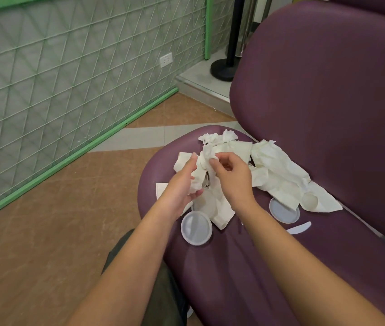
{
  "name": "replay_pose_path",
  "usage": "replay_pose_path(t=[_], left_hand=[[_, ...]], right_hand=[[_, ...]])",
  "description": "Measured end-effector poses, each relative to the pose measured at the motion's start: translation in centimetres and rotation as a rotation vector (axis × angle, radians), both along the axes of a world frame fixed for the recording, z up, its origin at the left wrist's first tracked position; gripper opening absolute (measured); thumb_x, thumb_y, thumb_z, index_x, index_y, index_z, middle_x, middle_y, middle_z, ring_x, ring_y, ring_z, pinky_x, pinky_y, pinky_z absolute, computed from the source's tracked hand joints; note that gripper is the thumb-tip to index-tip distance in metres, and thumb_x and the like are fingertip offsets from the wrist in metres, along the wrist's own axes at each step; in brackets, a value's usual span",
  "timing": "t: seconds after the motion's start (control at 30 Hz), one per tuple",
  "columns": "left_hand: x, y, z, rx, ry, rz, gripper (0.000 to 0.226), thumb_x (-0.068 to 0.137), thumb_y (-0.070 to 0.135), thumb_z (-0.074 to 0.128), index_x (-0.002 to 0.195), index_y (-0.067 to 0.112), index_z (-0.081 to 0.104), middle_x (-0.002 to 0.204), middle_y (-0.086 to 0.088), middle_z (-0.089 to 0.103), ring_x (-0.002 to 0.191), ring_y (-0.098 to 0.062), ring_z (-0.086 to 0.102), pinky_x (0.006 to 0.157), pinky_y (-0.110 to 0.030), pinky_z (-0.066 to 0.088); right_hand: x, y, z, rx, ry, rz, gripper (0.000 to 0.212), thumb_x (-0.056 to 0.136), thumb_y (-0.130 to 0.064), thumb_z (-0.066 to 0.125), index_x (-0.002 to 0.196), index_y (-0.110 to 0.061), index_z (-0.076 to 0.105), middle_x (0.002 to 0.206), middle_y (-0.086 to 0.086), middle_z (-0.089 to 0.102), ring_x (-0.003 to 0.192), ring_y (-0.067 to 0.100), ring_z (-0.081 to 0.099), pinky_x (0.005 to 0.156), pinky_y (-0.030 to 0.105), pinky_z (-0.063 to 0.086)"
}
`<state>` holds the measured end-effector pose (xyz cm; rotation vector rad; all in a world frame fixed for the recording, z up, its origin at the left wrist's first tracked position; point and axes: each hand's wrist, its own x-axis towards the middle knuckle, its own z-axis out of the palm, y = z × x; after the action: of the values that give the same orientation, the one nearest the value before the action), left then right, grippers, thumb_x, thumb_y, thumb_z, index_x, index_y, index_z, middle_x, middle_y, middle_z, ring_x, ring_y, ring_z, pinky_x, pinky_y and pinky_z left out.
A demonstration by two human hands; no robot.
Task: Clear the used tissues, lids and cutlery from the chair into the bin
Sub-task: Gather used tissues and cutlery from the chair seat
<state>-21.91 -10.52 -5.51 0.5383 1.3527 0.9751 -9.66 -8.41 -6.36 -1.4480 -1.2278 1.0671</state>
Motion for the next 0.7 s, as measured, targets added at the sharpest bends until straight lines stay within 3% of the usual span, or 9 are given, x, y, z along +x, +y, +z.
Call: replay_pose_path(t=[0.1,0.17,0.23,0.33,0.4,0.47,0.57,0.63,0.7], left_hand=[[0.9,-0.2,0.4,0.068,-0.172,-0.151,0.056,0.087,0.065,0.053,0.104,0.014,0.07,0.103,-0.003,0.069,0.09,-0.014,0.065,0.086,-0.029,0.045],[1.3,-0.2,0.6,0.085,-0.214,-0.193,0.065,0.086,0.064,0.055,0.107,0.004,0.07,0.102,-0.012,0.07,0.091,-0.02,0.065,0.091,-0.031,0.044],[1.4,-0.2,0.4,0.067,-0.204,-0.141,0.054,0.089,0.052,0.061,0.107,0.002,0.067,0.099,-0.014,0.069,0.093,-0.022,0.067,0.09,-0.031,0.048],[1.4,-0.1,0.2,0.044,-0.176,-0.025,0.02,0.1,0.021,0.051,0.113,0.009,0.059,0.108,-0.012,0.06,0.084,-0.018,0.061,0.076,-0.024,0.051],[1.4,-0.1,0.4,0.044,-0.168,0.041,0.023,0.103,0.012,0.041,0.116,0.013,0.06,0.125,-0.012,0.058,0.086,-0.018,0.06,0.07,-0.021,0.05],[1.3,-0.1,0.7,0.041,-0.143,0.075,0.021,0.102,0.015,0.045,0.109,0.015,0.064,0.13,-0.007,0.059,0.092,-0.019,0.062,0.067,-0.022,0.049],[1.1,-0.7,1.5,0.04,-0.204,-0.006,0.021,0.096,0.025,0.059,0.106,0.01,0.069,0.1,-0.002,0.073,0.078,-0.013,0.07,0.056,-0.02,0.05],[1.1,-0.9,1.5,0.055,-0.196,-0.073,0.028,0.092,0.026,0.065,0.111,0.007,0.068,0.089,-0.001,0.071,0.072,-0.013,0.069,0.054,-0.019,0.049],[1.0,-0.7,1.0,0.041,-0.172,-0.072,0.033,0.089,0.026,0.068,0.117,0.009,0.065,0.094,-0.002,0.07,0.079,-0.014,0.068,0.062,-0.022,0.052]], right_hand=[[-0.3,-2.2,0.9,-0.069,0.214,0.0,0.011,0.089,-0.018,0.069,0.099,-0.02,0.063,0.094,-0.001,0.068,0.089,0.019,0.068,0.081,0.034,0.057],[-0.5,-3.1,0.9,-0.089,0.226,-0.005,0.014,0.087,-0.016,0.071,0.097,-0.016,0.062,0.093,-0.002,0.068,0.085,0.017,0.067,0.079,0.034,0.057],[-0.6,-3.8,0.5,-0.043,0.111,0.002,0.008,0.084,-0.016,0.074,0.089,-0.018,0.066,0.09,-0.005,0.067,0.082,0.01,0.063,0.076,0.027,0.051],[-0.6,-4.6,-0.9,0.076,-0.222,0.01,0.006,0.082,-0.027,0.075,0.088,-0.028,0.075,0.102,-0.005,0.058,0.101,0.011,0.05,0.088,0.028,0.044],[-0.5,-5.1,-1.6,0.109,-0.31,0.002,0.02,0.08,-0.033,0.076,0.099,-0.029,0.072,0.112,-0.006,0.051,0.109,0.01,0.041,0.097,0.031,0.041],[-0.4,-5.3,-2.0,0.145,-0.31,-0.009,0.043,0.075,-0.039,0.077,0.114,-0.029,0.061,0.122,-0.009,0.048,0.114,0.009,0.038,0.101,0.032,0.039],[-0.2,-5.3,-1.8,0.105,-0.199,0.092,0.068,0.073,-0.044,0.072,0.135,-0.034,0.047,0.136,-0.012,0.045,0.124,0.008,0.038,0.104,0.03,0.037],[-0.1,-5.1,-1.8,0.116,-0.176,0.148,0.056,0.078,-0.038,0.072,0.131,-0.032,0.054,0.131,-0.013,0.05,0.124,0.007,0.043,0.104,0.032,0.039],[-0.1,-5.4,-2.0,0.158,-0.273,0.122,0.034,0.084,-0.034,0.071,0.116,-0.025,0.067,0.121,-0.012,0.054,0.117,0.007,0.043,0.099,0.03,0.041]])
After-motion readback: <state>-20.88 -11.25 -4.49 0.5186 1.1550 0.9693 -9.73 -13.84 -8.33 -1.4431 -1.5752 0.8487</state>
